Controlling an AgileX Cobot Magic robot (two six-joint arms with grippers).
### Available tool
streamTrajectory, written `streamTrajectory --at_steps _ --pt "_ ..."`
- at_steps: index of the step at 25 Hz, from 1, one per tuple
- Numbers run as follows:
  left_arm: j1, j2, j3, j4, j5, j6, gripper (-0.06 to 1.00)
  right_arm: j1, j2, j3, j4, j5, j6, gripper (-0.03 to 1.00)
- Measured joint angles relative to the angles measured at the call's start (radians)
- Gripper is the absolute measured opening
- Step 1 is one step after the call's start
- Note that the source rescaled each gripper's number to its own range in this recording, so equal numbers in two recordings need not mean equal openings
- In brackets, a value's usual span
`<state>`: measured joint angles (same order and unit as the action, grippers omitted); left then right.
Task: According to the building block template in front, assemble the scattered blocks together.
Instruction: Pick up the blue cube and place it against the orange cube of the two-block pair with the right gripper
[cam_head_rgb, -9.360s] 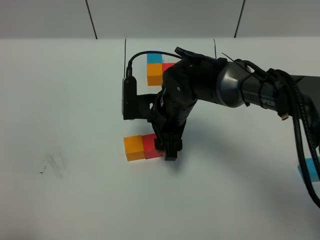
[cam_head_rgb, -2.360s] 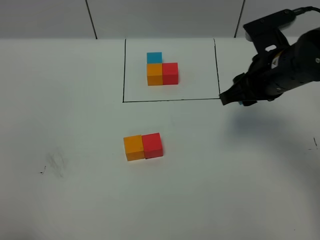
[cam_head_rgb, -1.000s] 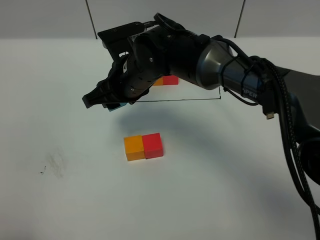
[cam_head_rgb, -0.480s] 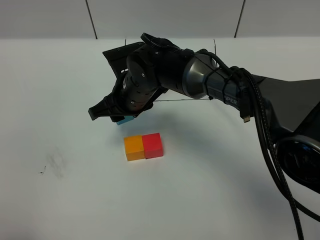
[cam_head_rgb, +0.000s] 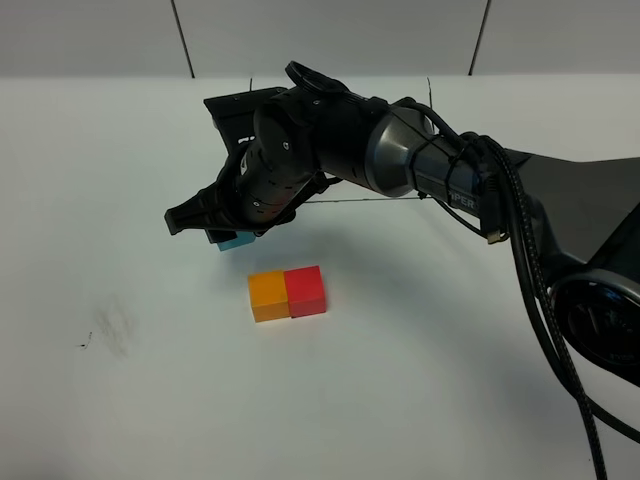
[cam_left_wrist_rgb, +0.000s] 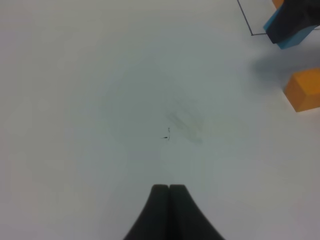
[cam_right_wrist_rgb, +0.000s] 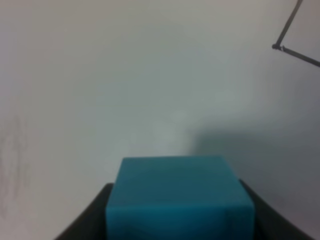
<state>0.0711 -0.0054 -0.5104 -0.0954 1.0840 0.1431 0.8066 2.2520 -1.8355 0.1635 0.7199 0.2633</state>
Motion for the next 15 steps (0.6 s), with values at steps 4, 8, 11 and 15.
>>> streamTrajectory --at_steps 4,8,11,15 --pt "0.000 0.000 0.000 0.000 0.000 0.000 0.00 -0.001 0.000 0.000 -0.002 0.004 0.000 0.43" --pt "0.000 0.000 0.000 0.000 0.000 0.000 0.00 -0.001 0.000 0.000 -0.021 0.024 0.019 0.43" --pt "0.000 0.000 0.000 0.000 0.000 0.000 0.00 -0.001 0.000 0.000 -0.066 0.071 0.136 0.43" --pt "0.000 0.000 0.000 0.000 0.000 0.000 0.00 -0.006 0.000 0.000 -0.155 0.116 0.286 0.43"
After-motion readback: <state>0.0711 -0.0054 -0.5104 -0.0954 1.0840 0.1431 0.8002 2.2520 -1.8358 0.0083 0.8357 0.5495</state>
